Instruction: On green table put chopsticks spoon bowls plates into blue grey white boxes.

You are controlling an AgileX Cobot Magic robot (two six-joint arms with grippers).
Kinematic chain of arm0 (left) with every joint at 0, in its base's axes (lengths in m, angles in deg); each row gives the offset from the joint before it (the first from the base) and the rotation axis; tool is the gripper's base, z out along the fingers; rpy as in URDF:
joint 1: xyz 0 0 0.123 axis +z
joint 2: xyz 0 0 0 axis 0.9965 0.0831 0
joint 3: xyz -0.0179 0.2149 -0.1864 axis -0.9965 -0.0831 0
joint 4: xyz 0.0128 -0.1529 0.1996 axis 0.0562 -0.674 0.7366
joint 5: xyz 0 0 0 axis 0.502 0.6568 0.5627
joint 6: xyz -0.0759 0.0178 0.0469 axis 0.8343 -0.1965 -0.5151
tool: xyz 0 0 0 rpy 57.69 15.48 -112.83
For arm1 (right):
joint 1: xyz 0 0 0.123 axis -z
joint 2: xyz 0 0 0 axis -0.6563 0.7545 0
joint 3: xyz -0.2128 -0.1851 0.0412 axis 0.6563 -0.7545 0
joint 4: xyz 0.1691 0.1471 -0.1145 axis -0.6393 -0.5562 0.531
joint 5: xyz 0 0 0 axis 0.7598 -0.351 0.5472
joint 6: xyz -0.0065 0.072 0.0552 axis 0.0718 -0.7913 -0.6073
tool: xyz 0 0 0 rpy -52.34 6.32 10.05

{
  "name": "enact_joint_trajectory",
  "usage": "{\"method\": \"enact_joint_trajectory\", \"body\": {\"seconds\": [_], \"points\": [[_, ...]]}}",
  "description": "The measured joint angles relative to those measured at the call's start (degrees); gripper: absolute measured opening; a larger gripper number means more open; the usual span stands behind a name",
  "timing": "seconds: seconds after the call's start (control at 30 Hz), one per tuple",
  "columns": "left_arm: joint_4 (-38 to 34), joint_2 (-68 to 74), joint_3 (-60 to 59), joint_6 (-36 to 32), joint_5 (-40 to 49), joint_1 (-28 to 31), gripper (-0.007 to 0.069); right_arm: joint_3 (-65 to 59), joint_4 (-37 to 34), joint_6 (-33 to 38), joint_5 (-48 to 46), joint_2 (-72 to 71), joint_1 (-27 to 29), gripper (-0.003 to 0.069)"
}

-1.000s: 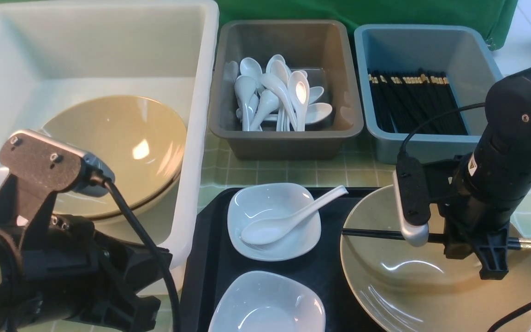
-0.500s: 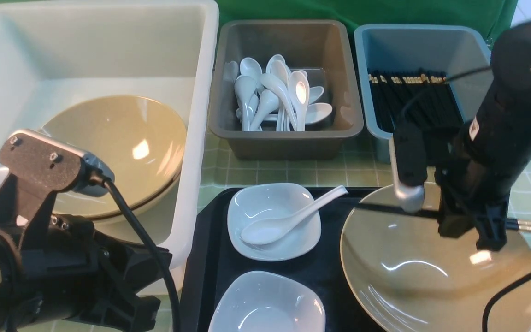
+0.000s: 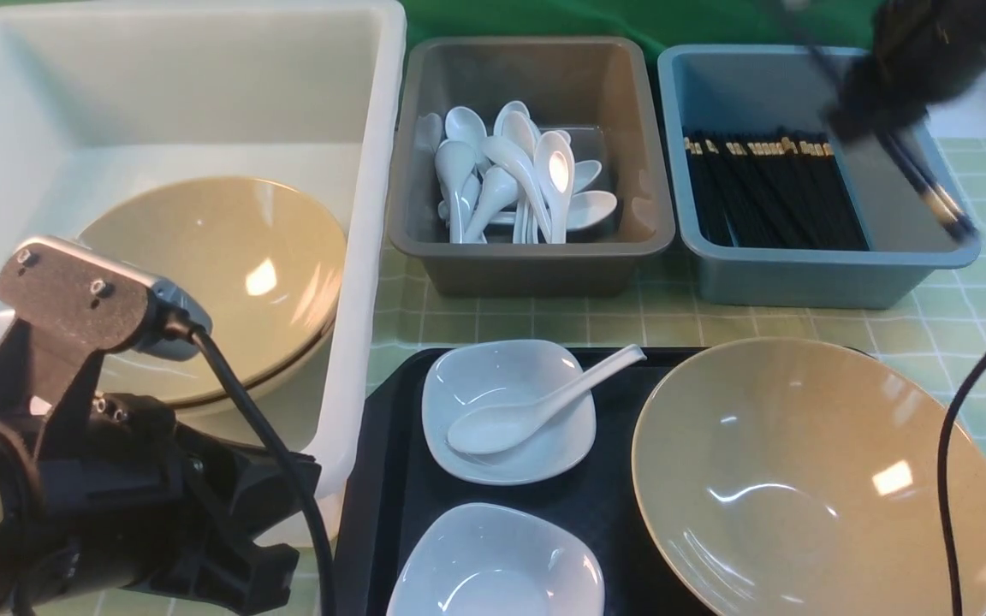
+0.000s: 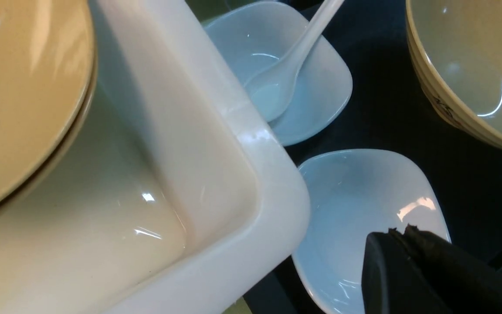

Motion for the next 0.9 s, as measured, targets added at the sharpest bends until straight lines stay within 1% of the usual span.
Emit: {"method": "enact_joint_trajectory", "body": {"seconds": [0.07, 0.13, 0.27, 0.3, 0.33, 0.37, 0.43, 0.57, 0.6, 0.63, 0.67, 0.7, 0.73, 0.77, 0.8, 0.83, 0.9], "points": [[0.0, 0.0, 0.0, 0.0, -0.14, 0.0, -0.0001, 0.76, 0.0, -8.6, 7.72, 2.53, 0.65, 0.0099], [-0.15, 0.0, 0.0, 0.0, -0.08, 0.0, -0.0001, 1.0, -0.05, -14.55, 14.11, 5.47, 1.0, 0.0099], [-1.38, 0.0, 0.0, 0.0, 0.35, 0.0, -0.0001, 1.0, -0.05, -17.81, 20.05, 11.01, 1.0, 0.0118], [-1.44, 0.0, 0.0, 0.0, 0.41, 0.0, -0.0001, 1.0, -0.05, -18.0, 20.17, 11.26, 1.0, 0.0123], [-1.78, 0.0, 0.0, 0.0, 0.73, 0.0, -0.0001, 1.0, -0.05, -18.38, 20.67, 12.44, 1.0, 0.0145], [-2.29, 0.0, 0.0, 0.0, 1.23, 0.0, -0.0001, 1.0, -0.05, -18.54, 21.13, 13.83, 1.0, 0.0189], [-2.82, 0.0, 0.0, 0.0, 1.44, 0.0, -0.0001, 1.0, -0.05, -18.65, 21.14, 14.83, 1.0, 0.0246], [-3.44, 0.0, 0.0, 0.0, 1.97, 0.0, -0.0001, 1.0, -0.05, -18.72, 20.4, 15.23, 1.0, 0.0433], [-3.49, 0.0, 0.0, 0.0, 2.03, 0.0, -0.0001, 1.0, -0.05, -18.72, 20.15, 15.09, 1.0, 0.044], [-3.49, 0.0, 0.0, 0.0, 2.1, 0.0, -0.0001, 1.0, -0.05, -18.66, 19.44, 14.86, 1.0, 0.047], [-3.49, 0.0, 0.0, 0.0, 2.16, 0.0, -0.0001, 1.0, -0.05, -18.24, 16.94, 13.73, 1.0, 0.0524], [-3.49, 0.0, 0.0, 0.0, 2.22, 0.0, -0.0001, 1.0, -0.05, -18.24, 16.56, 13.56, 1.0, 0.0524], [-3.49, 0.0, 0.0, 0.5, 2.21, 0.0, 0.0, 1.0, -0.05, -16.14, 12.93, 11.39, 1.06, 0.0547], [-3.54, 0.0, 0.0, 0.61, 2.21, 0.0, 0.0, 1.0, -0.05, -15.75, 12.93, 11.39, 1.06, 0.0548], [-3.66, 0.22, 0.0, 1.68, 2.21, 0.0, 0.0001, 1.0, -0.05, -12.24, 8.93, 8.28, 1.14, 0.0556], [-3.72, 0.57, 0.0, 1.68, 2.21, 0.0, 0.0002, 1.0, -0.05, -10.34, 6.55, 6.3, 1.13, 0.0559], [-3.79, 1.69, 0.0, 2.45, 1.96, 0.0, 0.0012, 1.0, -0.05, -8.18, 2.54, 2.45, 1.13, 0.056]]}}
